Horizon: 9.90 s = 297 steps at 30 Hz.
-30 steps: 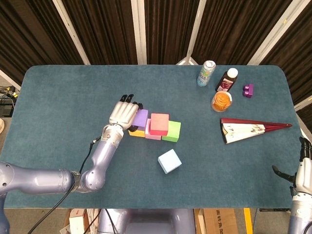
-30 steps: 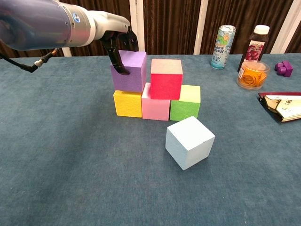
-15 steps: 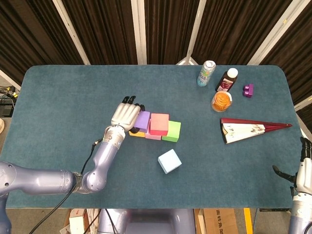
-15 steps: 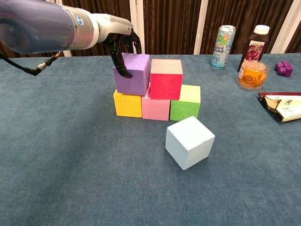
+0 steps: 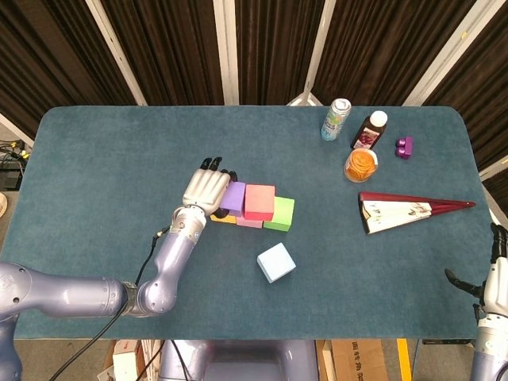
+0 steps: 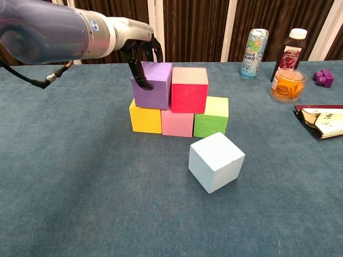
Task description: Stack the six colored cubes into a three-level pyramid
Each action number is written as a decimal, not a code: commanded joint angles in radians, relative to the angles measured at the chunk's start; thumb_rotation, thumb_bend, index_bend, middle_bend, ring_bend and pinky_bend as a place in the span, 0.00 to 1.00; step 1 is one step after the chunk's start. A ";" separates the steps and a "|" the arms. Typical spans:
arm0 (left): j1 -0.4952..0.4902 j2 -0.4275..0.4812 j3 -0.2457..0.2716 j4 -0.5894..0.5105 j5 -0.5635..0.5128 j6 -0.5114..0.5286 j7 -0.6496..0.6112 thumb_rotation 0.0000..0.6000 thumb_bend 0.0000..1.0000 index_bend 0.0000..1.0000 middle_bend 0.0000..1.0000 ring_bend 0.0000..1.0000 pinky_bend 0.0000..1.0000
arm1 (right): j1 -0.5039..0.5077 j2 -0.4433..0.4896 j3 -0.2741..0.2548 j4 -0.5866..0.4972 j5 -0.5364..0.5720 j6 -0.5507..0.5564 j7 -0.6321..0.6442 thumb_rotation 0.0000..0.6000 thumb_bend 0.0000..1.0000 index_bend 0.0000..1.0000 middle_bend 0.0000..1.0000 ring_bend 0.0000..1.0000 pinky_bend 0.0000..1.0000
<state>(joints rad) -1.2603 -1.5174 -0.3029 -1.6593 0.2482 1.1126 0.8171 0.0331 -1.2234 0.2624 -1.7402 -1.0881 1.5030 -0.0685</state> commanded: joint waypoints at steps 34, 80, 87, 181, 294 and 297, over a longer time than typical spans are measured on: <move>-0.013 -0.029 -0.018 0.011 -0.016 0.012 0.020 1.00 0.29 0.30 0.29 0.00 0.00 | 0.002 0.001 0.009 -0.003 0.026 -0.006 -0.009 1.00 0.09 0.05 0.08 0.08 0.00; 0.195 0.348 -0.028 -0.295 0.177 -0.083 -0.195 1.00 0.26 0.13 0.11 0.00 0.00 | 0.023 -0.003 -0.036 -0.007 -0.022 -0.059 -0.023 1.00 0.09 0.05 0.08 0.08 0.00; 0.464 0.532 0.018 -0.386 0.596 -0.125 -0.528 1.00 0.26 0.13 0.11 0.00 0.00 | 0.042 -0.019 -0.083 0.007 -0.104 -0.068 -0.067 1.00 0.09 0.05 0.08 0.08 0.00; 1.074 0.313 0.236 0.212 1.346 0.485 -1.152 1.00 0.27 0.14 0.11 0.00 0.00 | 0.606 -0.232 -0.125 -0.047 -0.077 -0.551 -0.392 1.00 0.09 0.26 0.23 0.24 0.00; 1.100 0.266 0.116 0.281 1.237 0.544 -0.997 1.00 0.27 0.13 0.06 0.00 0.00 | 1.438 -0.143 0.167 0.006 1.201 -0.350 -0.739 1.00 0.16 0.47 0.46 0.28 0.00; 1.100 0.268 0.116 0.278 1.236 0.540 -0.996 1.00 0.27 0.13 0.07 0.00 0.00 | 1.438 -0.153 0.170 0.022 1.202 -0.342 -0.745 1.00 0.16 0.47 0.46 0.28 0.00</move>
<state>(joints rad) -0.1601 -1.2496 -0.1864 -1.3811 1.4847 1.6531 -0.1794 1.4704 -1.3742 0.4310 -1.7207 0.1133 1.1587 -0.8111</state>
